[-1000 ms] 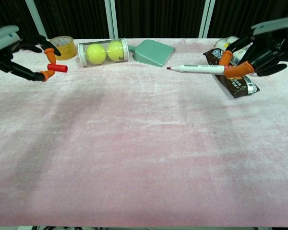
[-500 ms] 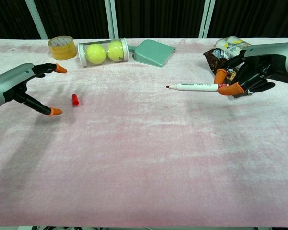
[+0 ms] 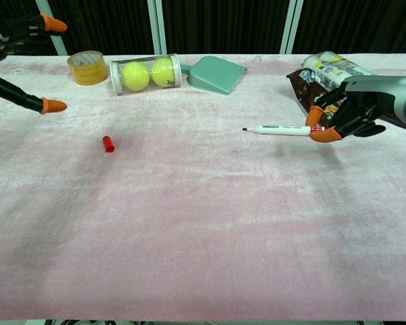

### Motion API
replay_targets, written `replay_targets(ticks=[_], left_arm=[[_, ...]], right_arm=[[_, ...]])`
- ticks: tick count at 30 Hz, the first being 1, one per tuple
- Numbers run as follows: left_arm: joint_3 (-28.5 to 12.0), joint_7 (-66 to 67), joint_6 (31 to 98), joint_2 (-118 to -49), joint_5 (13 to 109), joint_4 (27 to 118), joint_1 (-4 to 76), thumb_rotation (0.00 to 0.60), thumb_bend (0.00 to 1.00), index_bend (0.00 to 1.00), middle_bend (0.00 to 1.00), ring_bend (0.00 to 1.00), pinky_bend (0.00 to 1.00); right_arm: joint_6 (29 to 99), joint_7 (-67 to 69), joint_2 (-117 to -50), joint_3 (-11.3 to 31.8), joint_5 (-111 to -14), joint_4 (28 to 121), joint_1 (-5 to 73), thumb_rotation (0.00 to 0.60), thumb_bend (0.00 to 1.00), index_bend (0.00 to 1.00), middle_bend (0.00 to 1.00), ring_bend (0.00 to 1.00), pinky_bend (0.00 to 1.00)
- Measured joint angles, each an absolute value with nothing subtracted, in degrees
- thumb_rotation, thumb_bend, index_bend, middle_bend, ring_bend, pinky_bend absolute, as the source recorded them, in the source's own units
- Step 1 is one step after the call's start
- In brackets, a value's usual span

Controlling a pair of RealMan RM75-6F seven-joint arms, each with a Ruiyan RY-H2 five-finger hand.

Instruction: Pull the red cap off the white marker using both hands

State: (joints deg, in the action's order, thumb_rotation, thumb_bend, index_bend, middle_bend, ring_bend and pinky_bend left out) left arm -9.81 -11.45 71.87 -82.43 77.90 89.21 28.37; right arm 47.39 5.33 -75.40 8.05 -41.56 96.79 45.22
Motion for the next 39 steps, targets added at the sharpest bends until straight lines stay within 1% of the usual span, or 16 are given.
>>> replay_targets(ticks=[7,10,13,15,16,18,21,23,25,29,31,33,34,36,38,39], left_arm=[[-10.29,-7.07,74.43,-75.39,79.41,98.81,26.79,0.6,0.07,0.1,0.07,0.0,0.0],[-10.59,-6.15,74.96,-73.67,79.52,100.83,26.29,0.6,0.07,0.1,0.08,0.0,0.0],[-11.09,-6.39,75.45,-72.76,79.27,102.06,25.87,0.6,0.07,0.1,0.09,0.0,0.0],[-11.32,-6.68,75.51,-72.19,78.96,102.63,25.68,0.6,0.07,0.1,0.09,0.0,0.0],[-11.39,-6.75,75.51,-71.93,78.85,102.81,25.61,0.6,0.07,0.1,0.09,0.0,0.0],[-11.54,-6.54,75.69,-71.65,78.76,102.94,25.49,0.6,0.07,0.1,0.08,0.0,0.0],[-11.66,-4.73,76.67,-71.72,79.12,102.38,25.33,0.6,0.07,0.1,0.07,0.0,0.0],[-11.65,-2.87,77.56,-71.94,79.66,101.98,25.2,0.6,0.07,0.1,0.07,0.0,0.0],[-11.55,-0.72,78.75,-72.26,80.53,101.62,24.99,0.6,0.07,0.1,0.06,0.0,0.0],[-10.78,1.79,79.88,-72.44,82.03,101.69,24.47,0.6,0.07,0.1,0.06,0.0,0.0],[-10.18,2.44,80.01,-71.94,82.55,102.31,24.1,0.6,0.07,0.1,0.06,0.0,0.0],[-9.54,3.59,80.31,-71.07,83.04,102.91,23.54,0.6,0.07,0.1,0.06,0.0,0.0],[-9.23,4.29,80.47,-70.61,83.21,103.22,23.25,0.6,0.07,0.1,0.06,0.0,0.0],[-8.15,6.48,81.04,-69.13,83.8,104.27,22.25,0.6,0.07,0.1,0.06,0.0,0.0],[-6.8,8.55,81.99,-67.44,84.47,105.29,20.79,0.6,0.07,0.1,0.06,0.0,0.0],[-5.91,9.64,82.9,-66.36,84.85,105.82,19.58,0.6,0.07,0.1,0.06,0.0,0.0]], right_arm=[[49.06,2.42,-80.27,6.67,-43.51,91.14,44.68,0.6,0.29,0.78,1.0,1.0,1.0],[48.54,1.73,-82.29,6.25,-44.12,88.85,44.51,0.6,0.29,0.72,1.0,1.0,1.0],[47.39,2.1,-83.37,6.31,-44.3,88.04,44.25,0.6,0.28,0.57,1.0,1.0,1.0],[46.26,2.6,-83.72,6.44,-44.19,87.72,44.11,0.6,0.25,0.43,1.0,1.0,0.99],[45.72,2.72,-83.78,6.46,-44.13,87.62,44.08,0.6,0.23,0.39,1.0,1.0,0.99],[44.33,2.62,-83.68,6.32,-43.98,87.51,44.15,0.6,0.17,0.27,0.98,1.0,0.97],[42.13,2.41,-82.8,6.14,-43.3,88.05,44.41,0.6,0.07,0.12,0.93,0.99,0.92],[40.64,2.82,-81.43,6.35,-42.8,89.22,44.5,0.6,0.04,0.05,0.9,0.98,0.89],[39.77,3.73,-79.93,6.9,-42.64,90.55,44.43,0.6,0.03,0.01,0.89,0.98,0.88],[38.75,7.47,-75.55,9.35,-42.95,93.98,43.45,0.6,0.03,0.0,0.86,0.96,0.86],[38.47,8.95,-73.09,10.26,-43.57,95.78,42.67,0.6,0.04,0.0,0.79,0.91,0.79],[38.26,10.46,-69.61,11.09,-44.91,98.28,41.45,0.6,0.06,0.0,0.62,0.78,0.63],[38.3,11.04,-67.87,11.4,-45.78,99.45,40.78,0.6,0.06,0.0,0.55,0.72,0.56],[38.98,12.07,-63.27,11.92,-48.62,102.34,38.73,0.6,0.06,0.0,0.38,0.56,0.37],[41.21,12.41,-58.33,12.06,-52.52,105.0,35.96,0.6,0.06,0.0,0.29,0.48,0.28],[42.82,12.28,-56.46,12.0,-54.19,105.85,34.72,0.6,0.06,0.0,0.26,0.45,0.26]])
